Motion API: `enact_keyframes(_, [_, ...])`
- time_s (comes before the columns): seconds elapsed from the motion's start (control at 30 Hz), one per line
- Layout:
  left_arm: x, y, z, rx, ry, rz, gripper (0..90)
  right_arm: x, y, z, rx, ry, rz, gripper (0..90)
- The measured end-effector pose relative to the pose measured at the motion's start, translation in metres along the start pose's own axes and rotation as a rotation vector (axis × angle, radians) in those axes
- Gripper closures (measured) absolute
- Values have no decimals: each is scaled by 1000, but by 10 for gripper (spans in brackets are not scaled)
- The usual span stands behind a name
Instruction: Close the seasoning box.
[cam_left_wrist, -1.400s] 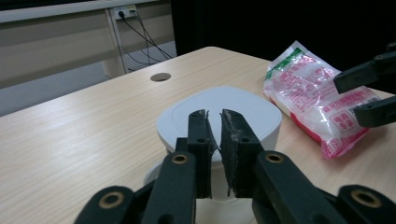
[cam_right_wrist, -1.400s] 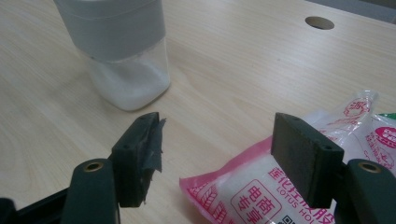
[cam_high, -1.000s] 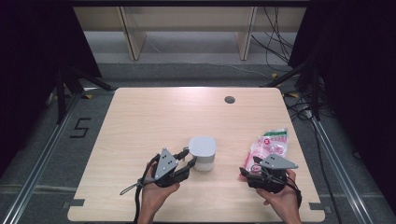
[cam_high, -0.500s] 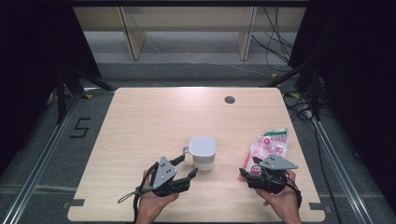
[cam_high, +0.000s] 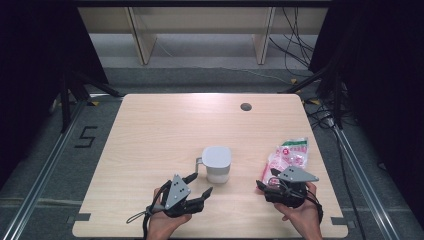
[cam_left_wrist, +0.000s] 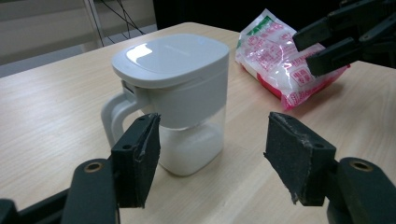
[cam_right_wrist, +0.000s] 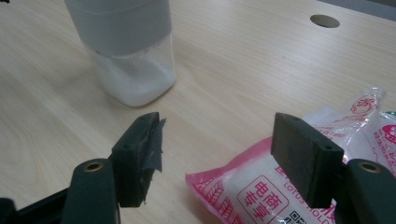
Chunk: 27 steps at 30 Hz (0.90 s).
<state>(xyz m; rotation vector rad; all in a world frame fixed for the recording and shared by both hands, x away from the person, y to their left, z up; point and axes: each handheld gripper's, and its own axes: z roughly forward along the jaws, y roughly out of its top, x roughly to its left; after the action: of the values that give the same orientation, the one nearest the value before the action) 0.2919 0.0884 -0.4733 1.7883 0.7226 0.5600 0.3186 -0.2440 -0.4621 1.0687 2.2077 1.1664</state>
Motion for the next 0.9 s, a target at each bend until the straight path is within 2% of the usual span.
enact_keyframes(0.07, [-2,-2,0,4,-1,-5,347,1,0,0,2,-6,6,342])
enact_keyframes(0.13, [-4,-3,0,6,-9,7,341,1,0,0,3,-8,3,342])
enact_keyframes(0.17, [-5,-4,0,8,-7,11,340,3,-1,-1,9,-5,21,342])
enact_keyframes(0.2, [-6,-4,0,10,-9,16,338,2,-1,0,-1,8,-1,342])
enact_keyframes(0.43, [-12,-11,2,6,-23,-7,328,3,-3,-2,9,6,-3,342])
enact_keyframes(0.47, [-13,-13,2,14,-17,-2,328,3,-4,-1,2,13,-3,342])
enact_keyframes(0.5, [-13,-13,2,14,-26,26,326,4,-5,-2,5,21,-8,342])
enact_keyframes(0.53, [-16,-15,2,6,-26,-8,326,5,-5,-2,10,18,3,341])
enact_keyframes(0.57, [-17,-17,2,5,-30,-20,325,5,-5,-3,12,8,9,342])
enact_keyframes(0.63, [-19,-19,3,9,-30,5,325,6,-6,-4,11,12,-3,341])
enact_keyframes(0.7, [-21,-21,4,21,-32,-11,324,7,-6,-4,13,15,10,342])
enact_keyframes(0.73, [-22,-22,4,27,-37,12,324,7,-6,-4,11,16,0,342])
enact_keyframes(0.77, [-26,-24,6,29,-42,-5,324,8,-7,-5,20,22,-3,341])
enact_keyframes(0.87, [-30,-26,8,31,-53,-15,322,9,-8,-5,13,20,-2,341])
enact_keyframes(0.9, [-29,-25,8,30,-57,12,321,8,-8,-5,2,13,-23,341])
